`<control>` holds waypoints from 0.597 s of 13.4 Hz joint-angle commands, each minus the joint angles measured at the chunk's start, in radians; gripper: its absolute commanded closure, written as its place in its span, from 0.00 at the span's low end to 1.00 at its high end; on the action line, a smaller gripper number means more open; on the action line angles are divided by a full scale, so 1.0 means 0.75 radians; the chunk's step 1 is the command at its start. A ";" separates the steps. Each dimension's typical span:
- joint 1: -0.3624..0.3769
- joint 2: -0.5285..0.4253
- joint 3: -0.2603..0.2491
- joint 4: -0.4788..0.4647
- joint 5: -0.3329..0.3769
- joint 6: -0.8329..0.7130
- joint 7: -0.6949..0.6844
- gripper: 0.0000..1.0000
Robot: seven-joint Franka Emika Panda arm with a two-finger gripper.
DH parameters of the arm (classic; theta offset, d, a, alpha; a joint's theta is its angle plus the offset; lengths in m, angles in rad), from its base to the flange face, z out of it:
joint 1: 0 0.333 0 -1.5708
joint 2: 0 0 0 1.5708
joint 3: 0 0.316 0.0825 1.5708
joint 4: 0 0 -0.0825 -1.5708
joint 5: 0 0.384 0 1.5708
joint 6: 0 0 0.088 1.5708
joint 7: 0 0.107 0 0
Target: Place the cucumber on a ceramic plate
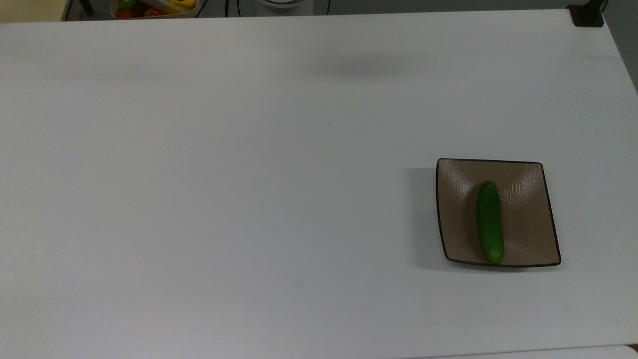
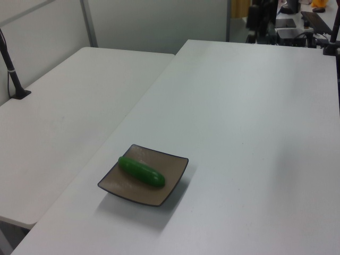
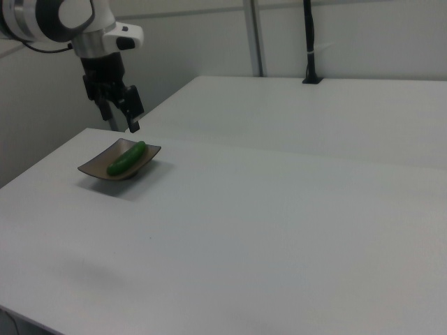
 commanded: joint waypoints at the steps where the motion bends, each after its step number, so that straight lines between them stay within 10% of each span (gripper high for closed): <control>1: -0.083 -0.071 0.009 -0.070 -0.012 -0.071 0.003 0.00; 8: -0.128 -0.018 0.009 -0.113 -0.016 0.167 -0.424 0.00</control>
